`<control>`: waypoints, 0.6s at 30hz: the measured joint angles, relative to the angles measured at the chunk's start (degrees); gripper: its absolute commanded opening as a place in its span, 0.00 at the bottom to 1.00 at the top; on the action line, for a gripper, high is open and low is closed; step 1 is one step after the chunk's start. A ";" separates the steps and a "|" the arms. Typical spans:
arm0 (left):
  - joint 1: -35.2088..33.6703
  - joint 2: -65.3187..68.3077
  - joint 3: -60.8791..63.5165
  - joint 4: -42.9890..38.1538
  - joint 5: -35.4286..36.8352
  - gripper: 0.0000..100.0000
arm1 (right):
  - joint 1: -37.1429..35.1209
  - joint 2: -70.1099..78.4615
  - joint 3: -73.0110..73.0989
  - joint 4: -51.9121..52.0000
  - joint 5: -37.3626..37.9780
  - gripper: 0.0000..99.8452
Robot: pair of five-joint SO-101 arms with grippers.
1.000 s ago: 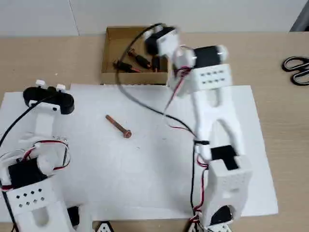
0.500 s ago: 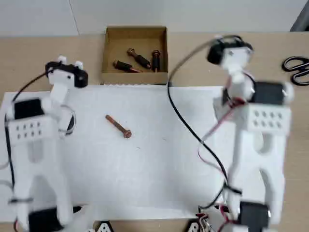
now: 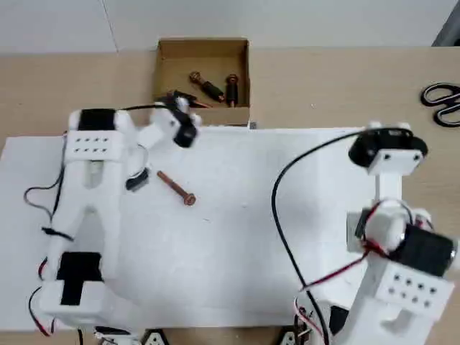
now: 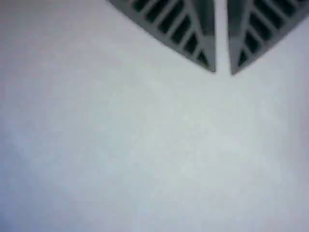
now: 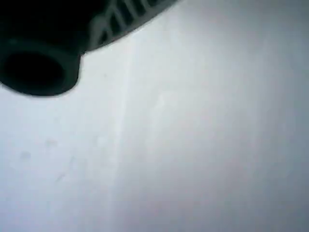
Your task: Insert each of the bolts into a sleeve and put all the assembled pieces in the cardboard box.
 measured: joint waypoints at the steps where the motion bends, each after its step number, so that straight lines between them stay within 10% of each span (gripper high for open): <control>1: 0.70 0.44 -0.70 0.00 -2.37 0.00 | 0.44 -1.05 0.97 0.00 0.44 0.00; 18: 10.37 1.67 -5.19 0.00 -23.56 0.13 | 2.99 -2.73 5.19 -1.14 2.20 0.00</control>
